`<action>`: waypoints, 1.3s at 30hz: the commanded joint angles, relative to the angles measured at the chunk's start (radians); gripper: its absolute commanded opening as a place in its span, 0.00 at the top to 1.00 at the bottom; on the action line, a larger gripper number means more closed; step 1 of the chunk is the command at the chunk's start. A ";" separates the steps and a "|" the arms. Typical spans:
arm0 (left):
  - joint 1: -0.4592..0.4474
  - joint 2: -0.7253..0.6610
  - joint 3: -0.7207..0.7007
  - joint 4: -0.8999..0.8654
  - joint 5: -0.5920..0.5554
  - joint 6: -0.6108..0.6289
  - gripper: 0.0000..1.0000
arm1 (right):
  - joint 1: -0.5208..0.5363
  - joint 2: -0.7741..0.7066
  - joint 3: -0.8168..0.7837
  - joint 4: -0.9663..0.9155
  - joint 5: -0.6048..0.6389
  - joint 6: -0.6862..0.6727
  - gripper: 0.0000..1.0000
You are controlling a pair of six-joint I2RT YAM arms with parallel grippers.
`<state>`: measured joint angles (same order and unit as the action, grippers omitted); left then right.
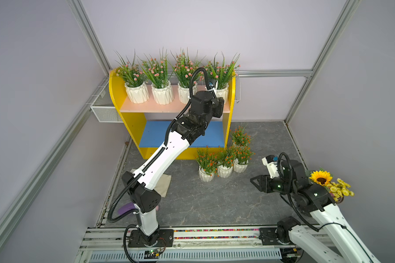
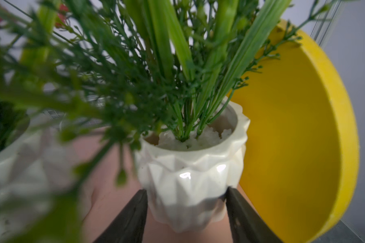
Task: Place the baby's breath potted plants on the rack by color
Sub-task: Place the baby's breath potted plant on the rack, then pick up the baby's breath potted plant from the center of the board.
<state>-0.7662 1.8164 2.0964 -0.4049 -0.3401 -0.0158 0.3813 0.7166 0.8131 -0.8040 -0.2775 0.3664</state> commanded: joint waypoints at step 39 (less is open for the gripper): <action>-0.024 -0.805 -1.298 0.323 0.078 -0.150 0.33 | 0.323 0.336 -0.128 0.428 0.217 0.156 0.54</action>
<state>-0.7860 1.0412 0.8486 -0.1284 -0.2825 -0.1162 0.6640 1.0126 0.6899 -0.4686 -0.1261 0.4759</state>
